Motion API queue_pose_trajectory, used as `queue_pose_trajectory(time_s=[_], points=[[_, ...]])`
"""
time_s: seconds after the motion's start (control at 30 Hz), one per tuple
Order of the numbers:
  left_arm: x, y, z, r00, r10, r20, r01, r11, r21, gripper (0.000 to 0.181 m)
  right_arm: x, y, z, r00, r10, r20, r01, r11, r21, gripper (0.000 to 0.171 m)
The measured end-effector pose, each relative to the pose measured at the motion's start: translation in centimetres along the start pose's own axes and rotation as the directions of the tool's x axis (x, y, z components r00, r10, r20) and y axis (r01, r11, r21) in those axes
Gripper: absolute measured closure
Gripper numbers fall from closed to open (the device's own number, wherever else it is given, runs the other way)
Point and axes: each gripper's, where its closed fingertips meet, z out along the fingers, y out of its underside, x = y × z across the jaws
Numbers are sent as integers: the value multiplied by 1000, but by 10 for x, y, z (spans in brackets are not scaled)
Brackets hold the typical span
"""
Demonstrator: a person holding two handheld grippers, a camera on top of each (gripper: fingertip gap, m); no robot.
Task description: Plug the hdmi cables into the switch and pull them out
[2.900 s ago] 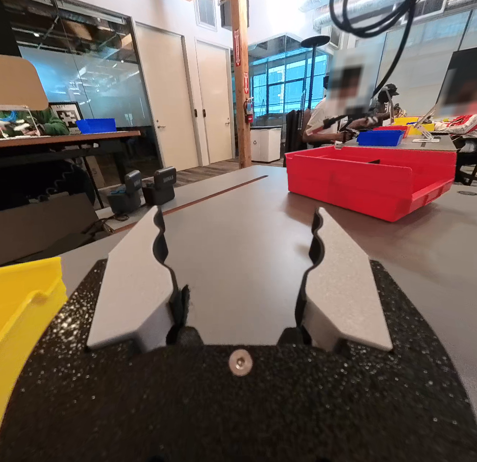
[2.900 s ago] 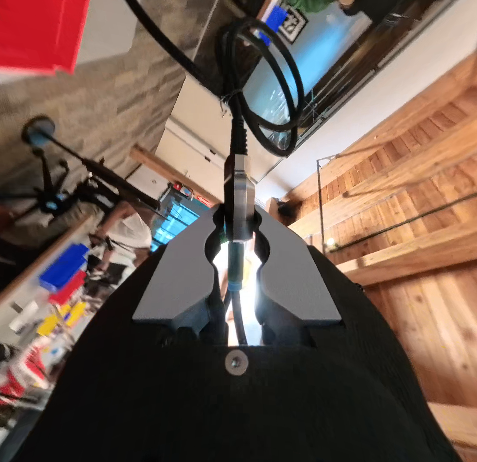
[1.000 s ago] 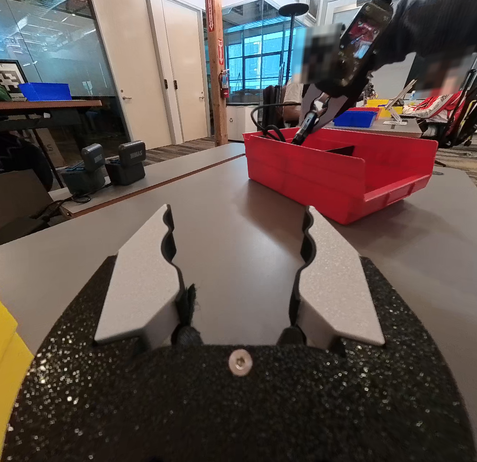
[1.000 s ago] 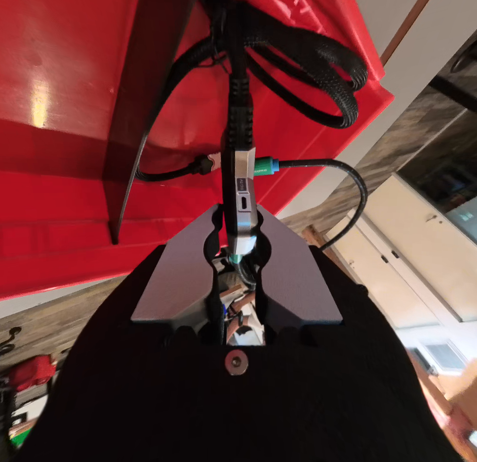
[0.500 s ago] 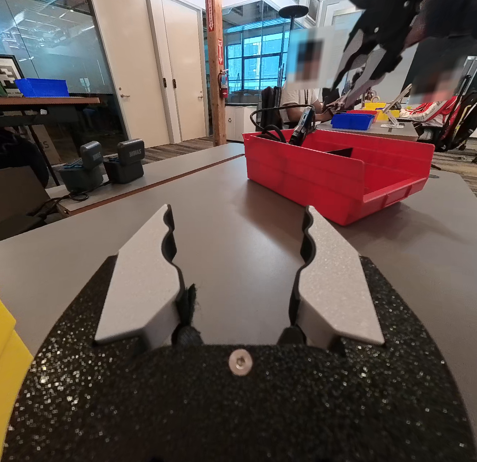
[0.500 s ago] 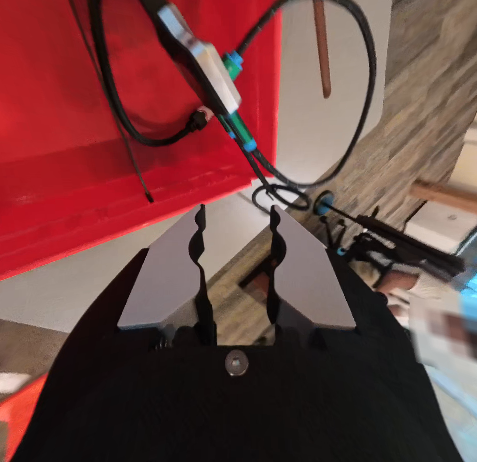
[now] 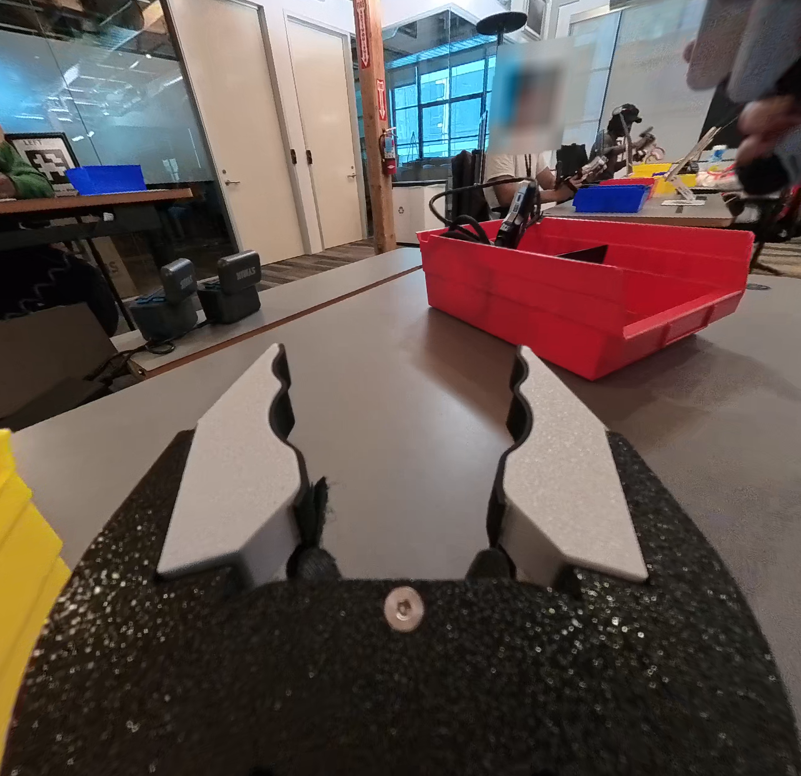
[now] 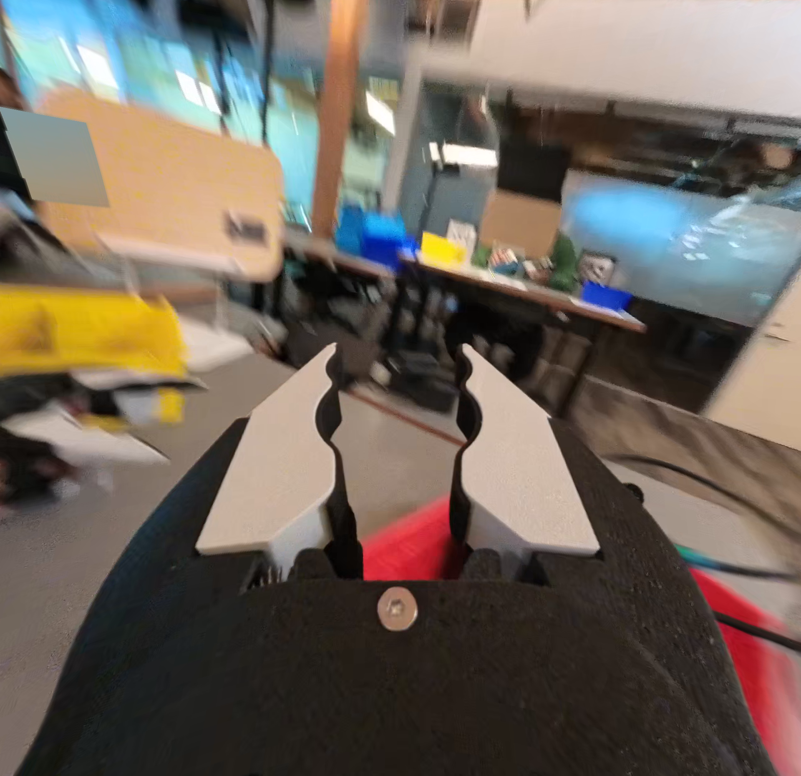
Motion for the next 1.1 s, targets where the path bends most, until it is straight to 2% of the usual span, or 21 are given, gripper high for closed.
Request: queue_pose_trajectory(time_s=[0.07, 0.13, 0.23, 0.37, 0.5, 0.7, 0.83, 0.93, 1.1], points=[[-2, -4, -3, 999, 25, 21, -25, 1000, 15, 82, -56, -6, 14, 992, 99, 76, -111, 980, 166, 121], [-6, -8, -8, 997, 51, 55, -52, 998, 29, 83, -93, 5, 36, 987, 120, 104, -140, 965, 222, 120], [-10, -14, -14, 991, 85, 105, -90, 995, 53, 86, -116, 31, 72, 994, 71, 81, -89, 966, 242, 126], [-11, -16, -16, 980, 148, 135, -155, 987, 43, 87, -123, 85, 103, 992, 68, 102, -84, 985, 153, 130], [-4, -15, -14, 971, 201, 126, -206, 978, 30, 88, -117, 120, 104, 995, -34, 98, 26, 996, 81, 133], [-1, -14, -13, 966, 233, 109, -237, 971, 24, 89, -64, 131, 93, 980, -185, -69, 186, 982, 16, 142], [-8, -8, -13, 973, 202, 110, -203, 979, -3, 93, -23, 149, 85, 964, -198, -176, 186, 979, -83, 143], [-26, 2, -12, 979, 141, 148, -136, 990, -47, 97, -6, 154, 79, 962, -163, -220, 144, 984, -101, 144], [-40, 5, -14, 988, -1, 155, 4, 1000, -21, 93, -27, 148, 83, 985, -104, -140, 99, 994, -41, 145]])
